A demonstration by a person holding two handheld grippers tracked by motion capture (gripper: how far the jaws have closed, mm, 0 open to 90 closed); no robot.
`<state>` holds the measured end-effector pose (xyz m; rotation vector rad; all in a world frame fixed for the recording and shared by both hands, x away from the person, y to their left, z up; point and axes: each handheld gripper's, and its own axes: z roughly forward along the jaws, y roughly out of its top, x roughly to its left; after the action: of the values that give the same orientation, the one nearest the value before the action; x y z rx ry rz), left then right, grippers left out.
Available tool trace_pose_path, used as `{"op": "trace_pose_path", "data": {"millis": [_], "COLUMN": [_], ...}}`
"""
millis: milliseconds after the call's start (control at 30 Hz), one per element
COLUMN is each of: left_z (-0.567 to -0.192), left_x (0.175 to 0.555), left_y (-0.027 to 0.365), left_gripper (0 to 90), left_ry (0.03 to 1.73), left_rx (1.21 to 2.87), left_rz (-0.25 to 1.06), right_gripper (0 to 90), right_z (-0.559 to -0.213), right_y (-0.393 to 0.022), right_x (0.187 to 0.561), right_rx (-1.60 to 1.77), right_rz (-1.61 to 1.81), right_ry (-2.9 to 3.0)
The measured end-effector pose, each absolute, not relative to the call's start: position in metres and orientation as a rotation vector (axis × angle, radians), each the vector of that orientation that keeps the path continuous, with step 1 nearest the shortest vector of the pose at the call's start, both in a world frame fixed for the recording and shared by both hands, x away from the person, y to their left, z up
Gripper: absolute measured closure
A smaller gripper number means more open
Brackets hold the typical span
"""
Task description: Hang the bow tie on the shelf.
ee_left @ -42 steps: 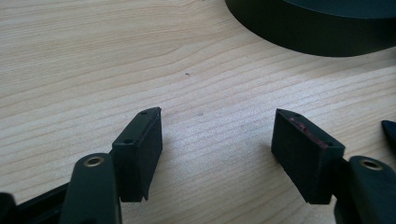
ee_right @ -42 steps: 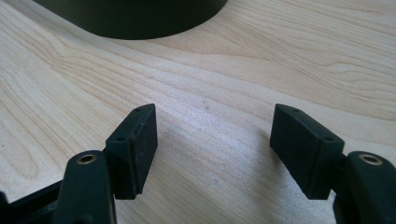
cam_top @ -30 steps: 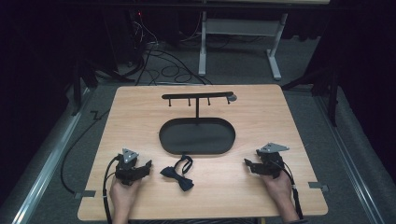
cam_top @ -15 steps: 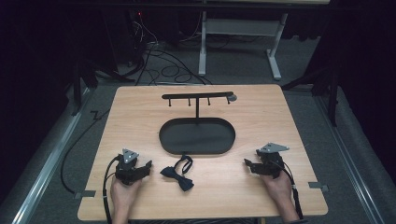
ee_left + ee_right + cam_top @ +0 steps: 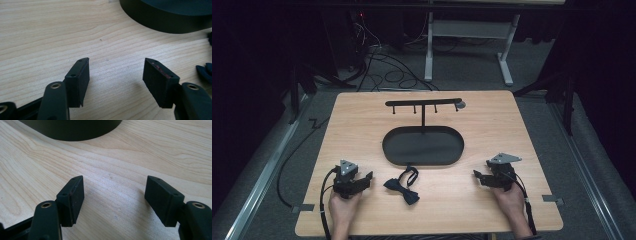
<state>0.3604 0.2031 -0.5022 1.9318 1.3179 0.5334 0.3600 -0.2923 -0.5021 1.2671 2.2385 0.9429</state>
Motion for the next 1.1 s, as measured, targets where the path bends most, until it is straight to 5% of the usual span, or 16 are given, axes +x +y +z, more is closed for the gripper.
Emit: {"op": "trace_pose_path", "data": {"millis": [1100], "left_z": [-0.475], "left_x": [0.351], "left_y": [0.181], "left_gripper": [48.2], "left_ry": [1.158], "left_rx": [1.961], "left_rz": [0.402], "right_gripper": [33.3], "right_z": [-0.502], "right_y": [-0.292], "right_x": [0.360], "right_rx": [1.268], "right_rz": [0.943], "right_ry": [2.238]}}
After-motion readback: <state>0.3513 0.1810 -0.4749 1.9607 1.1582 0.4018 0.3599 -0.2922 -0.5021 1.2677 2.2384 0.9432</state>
